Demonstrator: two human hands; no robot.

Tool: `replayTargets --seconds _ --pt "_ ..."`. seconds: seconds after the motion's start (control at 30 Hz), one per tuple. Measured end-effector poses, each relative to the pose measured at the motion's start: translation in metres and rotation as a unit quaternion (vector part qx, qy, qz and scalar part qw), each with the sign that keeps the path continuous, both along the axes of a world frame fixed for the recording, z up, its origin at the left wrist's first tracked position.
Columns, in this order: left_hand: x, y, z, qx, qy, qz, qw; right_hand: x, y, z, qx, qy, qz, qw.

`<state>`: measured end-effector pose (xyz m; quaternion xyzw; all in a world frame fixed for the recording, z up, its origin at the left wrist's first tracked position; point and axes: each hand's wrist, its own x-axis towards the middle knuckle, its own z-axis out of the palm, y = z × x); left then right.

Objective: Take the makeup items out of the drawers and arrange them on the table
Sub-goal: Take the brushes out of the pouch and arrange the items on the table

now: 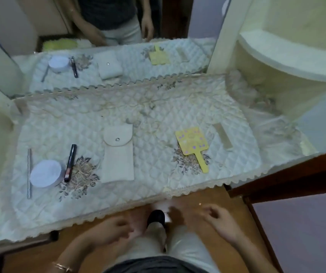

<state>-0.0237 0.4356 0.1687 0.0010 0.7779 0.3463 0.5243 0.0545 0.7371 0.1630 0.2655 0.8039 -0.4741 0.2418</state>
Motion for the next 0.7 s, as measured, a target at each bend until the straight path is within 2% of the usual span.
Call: replayTargets --seconds 0.1,0.17,0.23,0.3,0.4,0.47,0.57,0.7 --pt "-0.028 0.021 0.034 0.074 0.069 0.114 0.988 -0.074 0.001 0.044 -0.034 0.086 0.07 0.993" --pt "-0.049 0.035 0.048 0.091 0.141 0.222 0.96 -0.117 -0.005 0.059 -0.046 0.13 0.094 0.986" --pt "-0.071 0.045 0.05 0.043 0.242 0.293 0.924 -0.156 -0.014 0.063 -0.036 0.154 0.134 0.978" --pt "-0.092 0.051 0.043 -0.038 0.306 0.326 0.894 -0.188 -0.026 0.061 -0.017 0.168 0.213 0.962" --pt "-0.113 0.05 0.021 -0.175 0.313 0.3 0.884 -0.224 -0.048 0.054 0.051 0.205 0.364 0.907" --pt "-0.12 0.047 0.004 -0.225 0.287 0.269 0.891 -0.244 -0.064 0.047 0.089 0.228 0.425 0.871" --pt "-0.12 0.048 -0.005 -0.233 0.271 0.265 0.896 -0.266 -0.09 0.037 0.152 0.276 0.494 0.811" --pt "-0.121 0.054 -0.001 -0.24 0.287 0.296 0.879 -0.282 -0.11 0.024 0.2 0.296 0.569 0.741"
